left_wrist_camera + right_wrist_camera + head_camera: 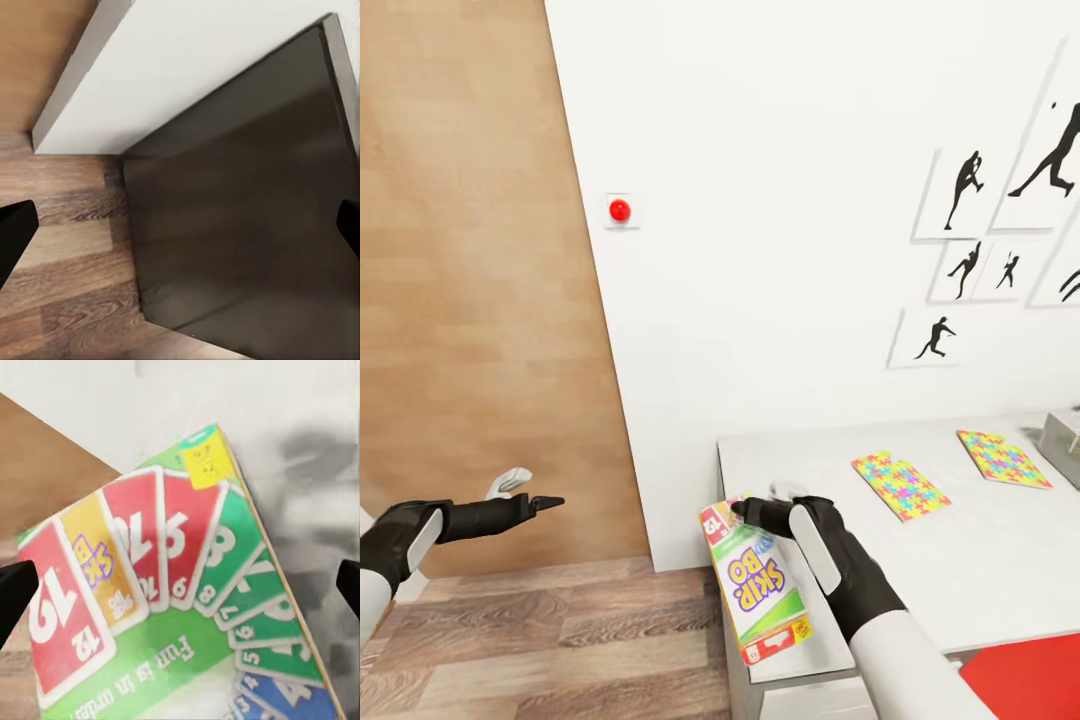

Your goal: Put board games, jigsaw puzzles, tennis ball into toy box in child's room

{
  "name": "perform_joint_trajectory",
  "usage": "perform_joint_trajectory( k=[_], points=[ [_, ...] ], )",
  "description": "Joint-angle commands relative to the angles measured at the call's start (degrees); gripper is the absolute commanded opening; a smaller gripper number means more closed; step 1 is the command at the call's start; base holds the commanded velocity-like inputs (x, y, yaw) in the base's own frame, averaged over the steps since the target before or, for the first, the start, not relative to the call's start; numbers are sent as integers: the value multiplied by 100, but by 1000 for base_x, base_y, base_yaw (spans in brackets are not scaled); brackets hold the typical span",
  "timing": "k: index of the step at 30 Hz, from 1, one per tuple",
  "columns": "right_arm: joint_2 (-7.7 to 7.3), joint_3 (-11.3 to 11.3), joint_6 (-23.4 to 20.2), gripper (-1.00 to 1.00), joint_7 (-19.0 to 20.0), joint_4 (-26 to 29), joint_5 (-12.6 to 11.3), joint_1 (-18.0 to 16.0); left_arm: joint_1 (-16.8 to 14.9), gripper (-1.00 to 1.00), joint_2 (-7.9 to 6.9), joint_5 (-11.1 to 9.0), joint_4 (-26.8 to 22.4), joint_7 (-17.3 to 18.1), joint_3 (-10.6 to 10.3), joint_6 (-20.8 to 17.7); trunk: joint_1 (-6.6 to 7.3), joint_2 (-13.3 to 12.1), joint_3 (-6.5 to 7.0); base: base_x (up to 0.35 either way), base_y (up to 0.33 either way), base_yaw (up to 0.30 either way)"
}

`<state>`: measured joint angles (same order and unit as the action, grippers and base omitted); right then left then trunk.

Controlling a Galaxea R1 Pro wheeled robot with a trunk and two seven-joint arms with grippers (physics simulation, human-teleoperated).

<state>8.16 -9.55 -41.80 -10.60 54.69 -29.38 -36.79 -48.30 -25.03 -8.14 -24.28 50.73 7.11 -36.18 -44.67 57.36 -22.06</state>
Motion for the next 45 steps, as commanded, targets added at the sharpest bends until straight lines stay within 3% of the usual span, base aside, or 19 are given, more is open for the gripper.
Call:
perform_joint_trajectory(
  k=[1, 6, 14, 19, 24, 27, 30, 34, 45],
  points=[
    [-3, -8, -18, 100, -45, 290, -59, 1, -4, 100, 56, -11, 6, 9, 11, -44, -1, 5, -6, 0, 0, -22],
    [-49, -5, -54, 100, -9, 1121, -59, 217, -4, 100, 208, -3, 24, -13, 7, -100, -1, 5, -2, 0, 0, -11],
    [-254, -9, -122, 100, 31, 2524, -71, 771, -4, 100, 433, 3, 56, -137, -5, -192, -1, 5, -1, 0, 0, -2],
    [-295, -3, -236, 100, 250, 3032, -88, 1016, -4, 100, 551, 5, 181, -252, -7, -197, -1, 5, -1, 0, 0, 0],
    [-435, 91, -317, 100, 968, 3222, -313, 1107, -4, 100, 684, 8, 362, -429, -8, -187, -1, 5, -1, 0, 0, 0],
    [-716, 278, -328, 100, 1839, 3229, -623, 1128, -4, 100, 750, 7, 416, -529, -8, -182, -1, 5, -1, 0, 0, 0],
    [-949, 420, -327, 100, 2452, 3209, -772, 1138, -4, 100, 791, 7, 431, -560, -8, -168, -1, 5, -1, 0, 0, 0],
    [-1129, 604, -336, 100, 3026, 3163, -855, 1144, -4, 100, 869, 11, 439, -560, -2, -136, -1, 5, -1, 0, 0, 0],
    [-1192, 748, -346, 100, 3489, 3144, -889, 1147, -4, 100, 941, 3, 442, -564, 0, -128, -1, 5, -1, 0, -96, 0]
  ],
)
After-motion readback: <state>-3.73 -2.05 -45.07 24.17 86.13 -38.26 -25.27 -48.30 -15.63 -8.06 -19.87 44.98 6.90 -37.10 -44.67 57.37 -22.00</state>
